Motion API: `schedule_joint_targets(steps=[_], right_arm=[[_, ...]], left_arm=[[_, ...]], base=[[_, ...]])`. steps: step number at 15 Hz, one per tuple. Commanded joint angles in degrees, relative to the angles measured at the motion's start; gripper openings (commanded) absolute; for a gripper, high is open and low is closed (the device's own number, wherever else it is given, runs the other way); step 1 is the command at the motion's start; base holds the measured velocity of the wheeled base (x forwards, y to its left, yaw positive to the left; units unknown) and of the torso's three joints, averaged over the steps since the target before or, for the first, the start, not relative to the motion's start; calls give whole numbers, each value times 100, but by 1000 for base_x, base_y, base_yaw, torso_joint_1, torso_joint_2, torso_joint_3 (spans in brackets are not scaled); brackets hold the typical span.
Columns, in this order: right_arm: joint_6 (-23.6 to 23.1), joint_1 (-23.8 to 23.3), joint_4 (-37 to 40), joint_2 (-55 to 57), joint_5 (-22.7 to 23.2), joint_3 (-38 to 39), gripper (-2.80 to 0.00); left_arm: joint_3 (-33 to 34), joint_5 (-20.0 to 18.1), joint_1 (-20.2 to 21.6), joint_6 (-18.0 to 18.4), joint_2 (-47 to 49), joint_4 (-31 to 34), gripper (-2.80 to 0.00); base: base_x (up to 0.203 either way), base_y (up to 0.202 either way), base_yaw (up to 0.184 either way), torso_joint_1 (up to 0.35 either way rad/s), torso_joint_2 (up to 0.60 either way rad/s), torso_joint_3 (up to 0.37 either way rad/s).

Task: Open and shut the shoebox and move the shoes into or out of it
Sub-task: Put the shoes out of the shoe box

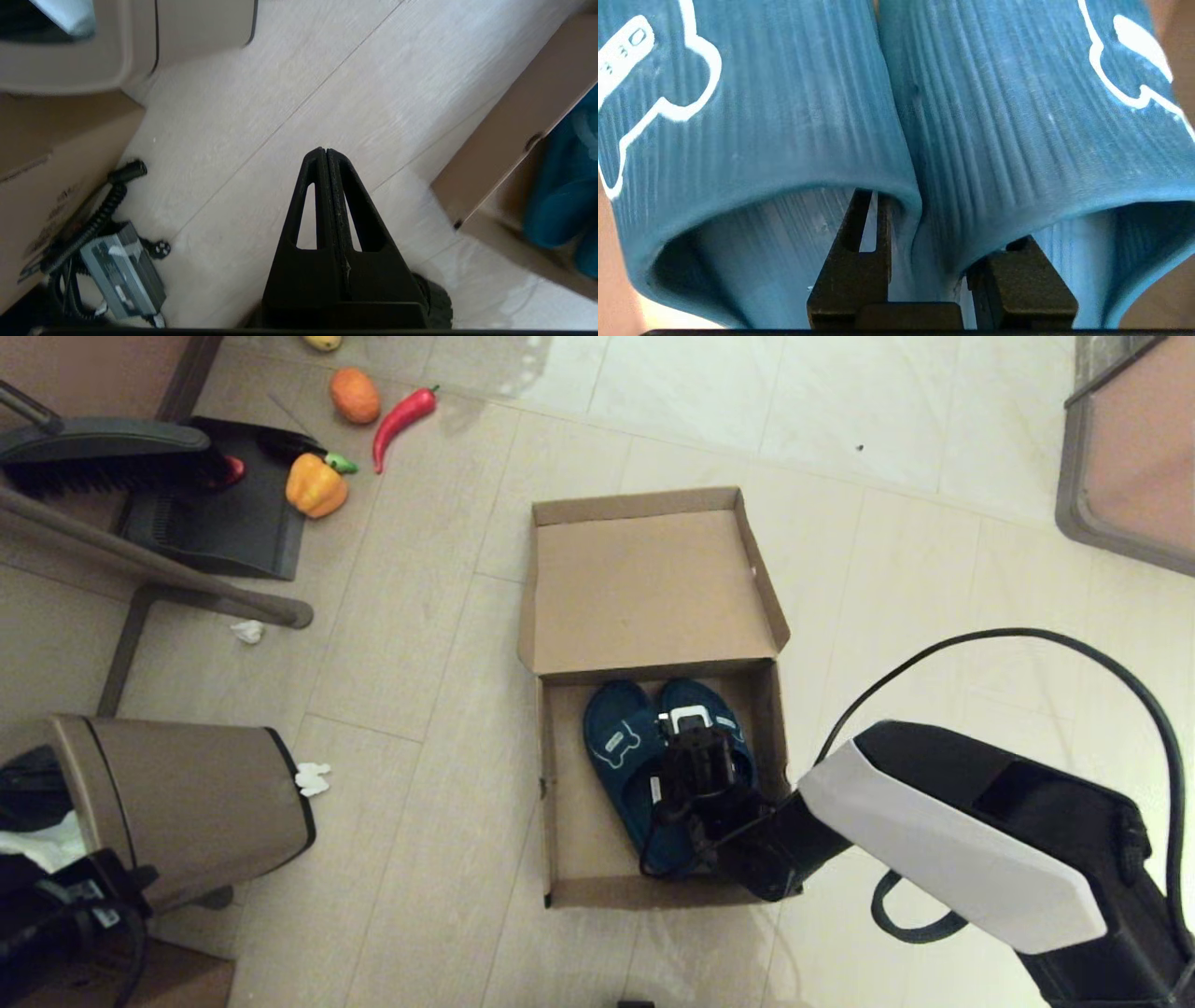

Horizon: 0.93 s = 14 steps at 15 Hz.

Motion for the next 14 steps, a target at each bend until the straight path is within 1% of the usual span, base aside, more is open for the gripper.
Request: schedule_joint_targets(steps=[1,4,7,12,14], right_arm=[[10,13,9,-582,-12,269,-280],[55,120,95,-1224,106,982,-280],[163,419,111,-1814,264,1526,-280],[180,832,143,-3142,264,2436,-280],[199,844,342,-3729,220,2628,-280]], left_arm=[[88,2,-1,-18,-26,-20,-280],[281,43,7,-42,-116,-27,-280],[362,55,7,-38,-297,-13,-280],[492,56,7,-44,-500,-12,-280],[575,24,7,-36,-491,-12,-280]], base=[[0,0,0,0,0,0],[0,0,0,0,0,0],[0,0,0,0,0,0],[0,0,0,0,0,0],[0,0,0,0,0,0]])
